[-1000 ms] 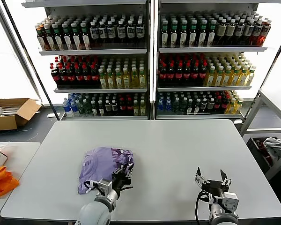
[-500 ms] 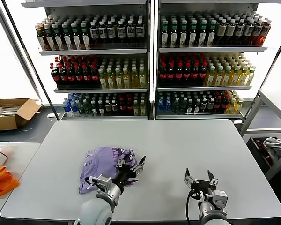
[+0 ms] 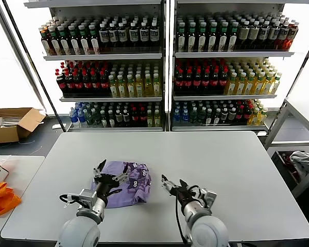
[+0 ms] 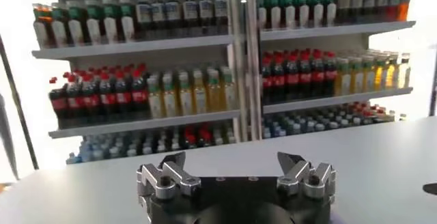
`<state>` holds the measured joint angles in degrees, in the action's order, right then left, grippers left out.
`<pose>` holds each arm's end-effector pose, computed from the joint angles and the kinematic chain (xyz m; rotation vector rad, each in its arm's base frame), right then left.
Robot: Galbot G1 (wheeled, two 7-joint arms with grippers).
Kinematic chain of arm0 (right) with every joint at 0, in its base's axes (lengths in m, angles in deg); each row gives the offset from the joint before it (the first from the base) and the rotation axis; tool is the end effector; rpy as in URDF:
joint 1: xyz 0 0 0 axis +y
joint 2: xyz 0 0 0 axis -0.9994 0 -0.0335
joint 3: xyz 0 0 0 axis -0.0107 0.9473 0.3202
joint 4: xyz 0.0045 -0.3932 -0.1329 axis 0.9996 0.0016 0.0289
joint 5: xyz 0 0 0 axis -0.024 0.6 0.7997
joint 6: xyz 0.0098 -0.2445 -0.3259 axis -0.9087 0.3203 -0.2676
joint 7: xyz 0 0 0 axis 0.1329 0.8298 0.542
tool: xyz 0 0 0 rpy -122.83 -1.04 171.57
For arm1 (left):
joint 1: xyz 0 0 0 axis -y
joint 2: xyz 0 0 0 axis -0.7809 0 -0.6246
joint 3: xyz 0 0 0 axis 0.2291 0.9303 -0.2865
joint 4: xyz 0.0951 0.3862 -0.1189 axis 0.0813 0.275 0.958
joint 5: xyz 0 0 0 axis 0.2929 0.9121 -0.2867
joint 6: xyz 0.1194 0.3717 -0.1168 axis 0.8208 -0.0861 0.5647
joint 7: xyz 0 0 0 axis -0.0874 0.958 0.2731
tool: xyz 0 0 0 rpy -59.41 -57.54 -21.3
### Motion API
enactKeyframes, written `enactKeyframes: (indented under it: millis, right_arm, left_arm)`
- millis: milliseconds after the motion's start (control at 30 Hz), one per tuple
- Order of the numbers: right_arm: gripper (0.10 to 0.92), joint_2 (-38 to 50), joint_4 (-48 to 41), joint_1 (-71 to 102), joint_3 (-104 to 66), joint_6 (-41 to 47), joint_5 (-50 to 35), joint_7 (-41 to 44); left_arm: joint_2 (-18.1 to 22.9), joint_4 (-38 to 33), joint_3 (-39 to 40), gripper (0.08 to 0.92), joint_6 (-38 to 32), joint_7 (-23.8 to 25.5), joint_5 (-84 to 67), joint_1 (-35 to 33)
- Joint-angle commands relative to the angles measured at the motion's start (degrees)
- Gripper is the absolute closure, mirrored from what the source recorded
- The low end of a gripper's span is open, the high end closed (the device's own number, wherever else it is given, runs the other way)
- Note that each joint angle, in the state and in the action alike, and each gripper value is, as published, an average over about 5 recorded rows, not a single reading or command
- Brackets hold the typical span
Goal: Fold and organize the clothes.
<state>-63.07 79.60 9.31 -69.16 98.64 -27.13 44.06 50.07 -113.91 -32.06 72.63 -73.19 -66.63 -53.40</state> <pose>0.3101 0.0970 -0.3081 0.3371 -2.4668 -0.7319 0.2850 0.0155 -0.3156 -0.1882 -2.9203 -0.1432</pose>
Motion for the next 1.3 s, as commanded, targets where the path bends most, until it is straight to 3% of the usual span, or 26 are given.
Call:
enactKeyframes:
  millis: [33, 300, 767, 1067, 1300]
  right_arm:
    - [0.203, -2.44, -13.68, -13.17, 5.96, -0.12, -12.76, -1.17]
    - [0.224, -3.63, -18.46, -15.77, 7.13, 0.12, -11.58, -0.1]
    - [0.63, -1.81, -16.09, -12.63, 7.0, -0.62, -4.74, -0.35]
    - [0.879, 4.11, -8.46, -8.86, 3.47, 2.35, 0.83, -0.47]
    - [0.91, 15.78, -4.68, -6.33, -1.87, 2.78, 0.01, 0.64]
  left_arm:
    - [-0.68, -1.36, -4.58, 0.177, 1.29, -2.36, 2.86, -3.0]
    - [-0.4, 0.0, -5.39, 0.177, 2.07, -2.41, 1.74, -3.26]
    - [0.82, 0.2, -4.84, 0.177, 2.04, -2.44, 1.55, -3.21]
    - [0.97, -0.72, -4.53, 0.177, 2.14, -2.45, 1.5, -3.79]
    - [1.26, -1.66, -3.77, 0.177, 2.55, -2.63, 1.19, -3.32]
